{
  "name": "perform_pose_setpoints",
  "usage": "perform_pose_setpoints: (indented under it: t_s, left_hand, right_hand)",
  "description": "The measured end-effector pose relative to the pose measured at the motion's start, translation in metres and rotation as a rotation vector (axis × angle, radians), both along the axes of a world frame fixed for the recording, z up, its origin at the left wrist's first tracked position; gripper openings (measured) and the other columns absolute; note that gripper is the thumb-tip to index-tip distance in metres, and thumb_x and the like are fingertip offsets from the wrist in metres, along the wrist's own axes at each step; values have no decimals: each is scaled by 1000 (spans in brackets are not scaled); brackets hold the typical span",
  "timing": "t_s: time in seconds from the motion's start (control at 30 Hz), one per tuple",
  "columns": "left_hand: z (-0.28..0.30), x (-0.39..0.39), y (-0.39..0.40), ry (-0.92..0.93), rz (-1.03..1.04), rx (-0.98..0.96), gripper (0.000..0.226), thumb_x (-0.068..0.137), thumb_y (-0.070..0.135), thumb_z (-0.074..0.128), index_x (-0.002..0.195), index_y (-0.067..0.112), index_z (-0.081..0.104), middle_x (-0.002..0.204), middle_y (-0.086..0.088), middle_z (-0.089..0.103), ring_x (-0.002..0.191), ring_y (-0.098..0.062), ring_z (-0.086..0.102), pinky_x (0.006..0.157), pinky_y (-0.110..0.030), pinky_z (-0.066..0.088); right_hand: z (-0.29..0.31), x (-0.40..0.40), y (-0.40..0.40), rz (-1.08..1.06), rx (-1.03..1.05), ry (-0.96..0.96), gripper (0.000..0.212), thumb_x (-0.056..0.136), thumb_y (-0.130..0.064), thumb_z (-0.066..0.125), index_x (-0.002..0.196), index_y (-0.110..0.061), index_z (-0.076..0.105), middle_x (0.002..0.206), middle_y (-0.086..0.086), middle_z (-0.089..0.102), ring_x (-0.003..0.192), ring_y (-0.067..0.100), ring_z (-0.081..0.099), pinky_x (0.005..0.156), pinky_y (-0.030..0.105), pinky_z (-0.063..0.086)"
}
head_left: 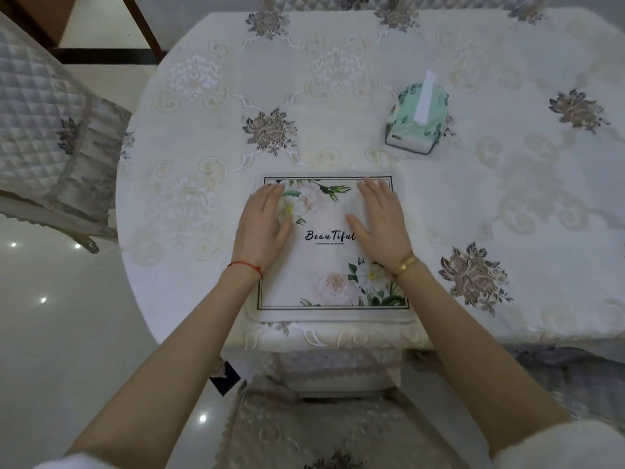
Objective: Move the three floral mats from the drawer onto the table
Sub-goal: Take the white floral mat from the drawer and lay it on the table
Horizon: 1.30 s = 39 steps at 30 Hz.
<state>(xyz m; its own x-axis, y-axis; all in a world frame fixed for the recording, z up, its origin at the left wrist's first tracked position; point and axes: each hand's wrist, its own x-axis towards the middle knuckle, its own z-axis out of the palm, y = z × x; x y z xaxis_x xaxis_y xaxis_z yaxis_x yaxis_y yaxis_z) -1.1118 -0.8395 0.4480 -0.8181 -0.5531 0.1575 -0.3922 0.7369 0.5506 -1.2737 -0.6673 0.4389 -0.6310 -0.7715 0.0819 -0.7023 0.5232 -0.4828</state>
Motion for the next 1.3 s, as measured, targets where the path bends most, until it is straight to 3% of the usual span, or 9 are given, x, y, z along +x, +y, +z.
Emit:
perform_pose_setpoints:
  t_s: [0.2, 0.43, 0.83, 1.07, 1.3]
  left_hand:
    - [-32, -48, -32, -154, -98, -58, 57, 97, 30, 45, 149, 11, 29, 157, -8, 26, 147, -24, 15, 122, -39, 5]
    - [-53, -46, -43, -138, -110, -142, 59, 99, 39, 41, 150, 15, 26, 159, -5, 23, 148, -21, 15, 122, -36, 5]
    - [-51, -40, -51, -163, -196, -125, 61, 99, 39, 40, 152, 16, 19, 160, -4, 16, 149, -20, 8, 122, -37, 2]
    - [-40, -54, -20, -37, -153, 53, 61, 89, 34, 61, 143, 12, 42, 150, -6, 40, 144, -22, 26, 119, -36, 21]
    - [-41, -60, -29, -92, -200, 4, 66, 89, 42, 61, 144, 13, 40, 154, -5, 35, 144, -23, 25, 120, -38, 19]
  right_hand:
    - [-22, -28, -63, 130, 183, 87, 64, 99, -46, 36, 152, -12, 20, 160, 5, 17, 149, 23, 6, 122, 44, 1]
    - [-43, -38, -51, 174, 242, 128, 71, 98, -55, 26, 154, -16, 6, 162, 1, 5, 149, 15, 1, 122, 37, 1]
    - [-34, -56, 14, -149, 263, 70, 83, 92, -65, 25, 153, -12, 5, 162, 4, 4, 150, 19, 0, 122, 40, -1]
    - [-20, -19, -35, 192, 109, -29, 64, 97, -35, 48, 150, -9, 23, 160, 9, 15, 149, 23, 5, 122, 35, 0]
    - [-30, -27, -48, 238, 163, -4, 68, 97, -50, 41, 152, -19, 18, 161, -1, 15, 149, 17, 5, 122, 36, 4]
